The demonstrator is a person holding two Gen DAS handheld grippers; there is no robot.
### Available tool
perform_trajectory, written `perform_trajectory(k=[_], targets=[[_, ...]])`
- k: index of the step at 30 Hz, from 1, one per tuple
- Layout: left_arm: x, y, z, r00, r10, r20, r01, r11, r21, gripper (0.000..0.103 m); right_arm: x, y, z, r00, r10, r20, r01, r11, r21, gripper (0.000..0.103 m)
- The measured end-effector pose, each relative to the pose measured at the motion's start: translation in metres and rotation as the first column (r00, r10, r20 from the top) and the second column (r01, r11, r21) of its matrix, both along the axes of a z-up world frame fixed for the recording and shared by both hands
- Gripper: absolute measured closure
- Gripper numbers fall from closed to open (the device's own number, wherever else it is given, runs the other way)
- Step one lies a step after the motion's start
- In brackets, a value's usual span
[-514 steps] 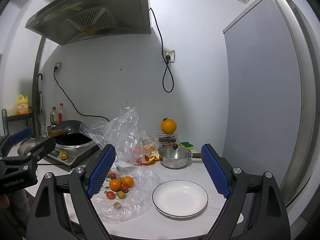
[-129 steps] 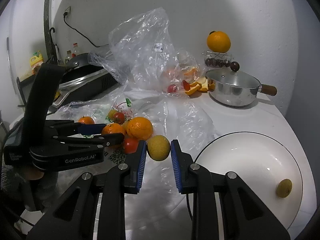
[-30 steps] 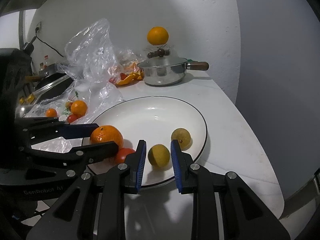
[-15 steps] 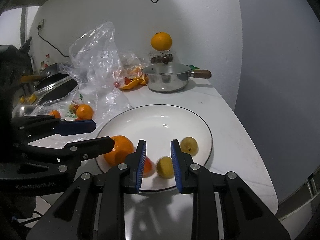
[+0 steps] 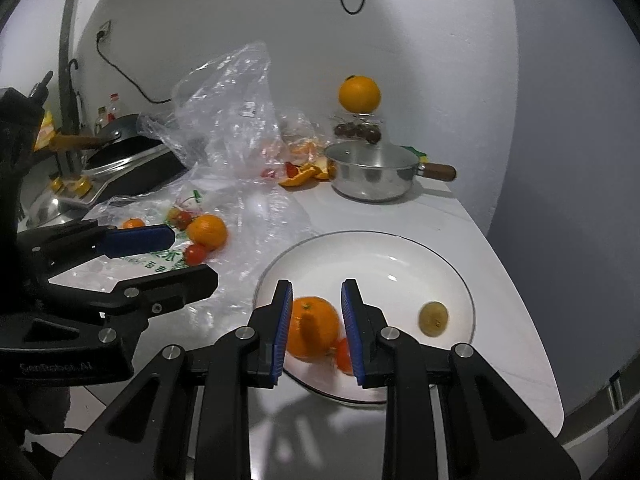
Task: Organize fruits
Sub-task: 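Move both open tools back over the fruits on the plastic bag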
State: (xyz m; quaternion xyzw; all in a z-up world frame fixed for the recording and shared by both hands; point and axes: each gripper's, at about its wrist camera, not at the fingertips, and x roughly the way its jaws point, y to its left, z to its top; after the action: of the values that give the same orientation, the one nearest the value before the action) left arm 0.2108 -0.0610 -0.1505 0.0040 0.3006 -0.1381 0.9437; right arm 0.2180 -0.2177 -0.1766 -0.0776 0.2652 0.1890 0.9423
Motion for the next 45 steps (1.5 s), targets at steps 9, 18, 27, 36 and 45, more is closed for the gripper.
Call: perform_trajectory(k=[9, 18, 27, 36, 45], targets=[[-0.009, 0.035, 0.005, 0.999, 0.044, 0.026, -0.044, 0.999, 0.000, 0.040, -0.001, 0.032, 0.006, 0.999, 0.034, 0.004, -0.034, 0.999, -0.031, 0.076], [-0.013, 0.065, 0.006, 0.993, 0.100, 0.058, -0.102, 0.994, 0.039, 0.040, 0.004, 0.063, 0.009, 0.998, 0.068, -0.001, -0.068, 0.996, -0.054, 0.076], [-0.011, 0.095, 0.005, 0.986, 0.156, 0.064, -0.159, 0.986, 0.044, 0.040, 0.009, 0.088, 0.012, 0.995, 0.099, -0.006, -0.099, 0.993, -0.070, 0.076], [-0.005, 0.120, 0.004, 0.980, 0.192, 0.052, -0.194, 0.980, 0.041, 0.040, 0.017, 0.112, 0.012, 0.992, 0.127, -0.016, -0.128, 0.989, -0.075, 0.076], [0.006, 0.138, -0.002, 0.976, 0.217, 0.028, -0.218, 0.975, 0.038, 0.040, 0.031, 0.132, 0.011, 0.989, 0.147, -0.031, -0.148, 0.986, -0.069, 0.074]])
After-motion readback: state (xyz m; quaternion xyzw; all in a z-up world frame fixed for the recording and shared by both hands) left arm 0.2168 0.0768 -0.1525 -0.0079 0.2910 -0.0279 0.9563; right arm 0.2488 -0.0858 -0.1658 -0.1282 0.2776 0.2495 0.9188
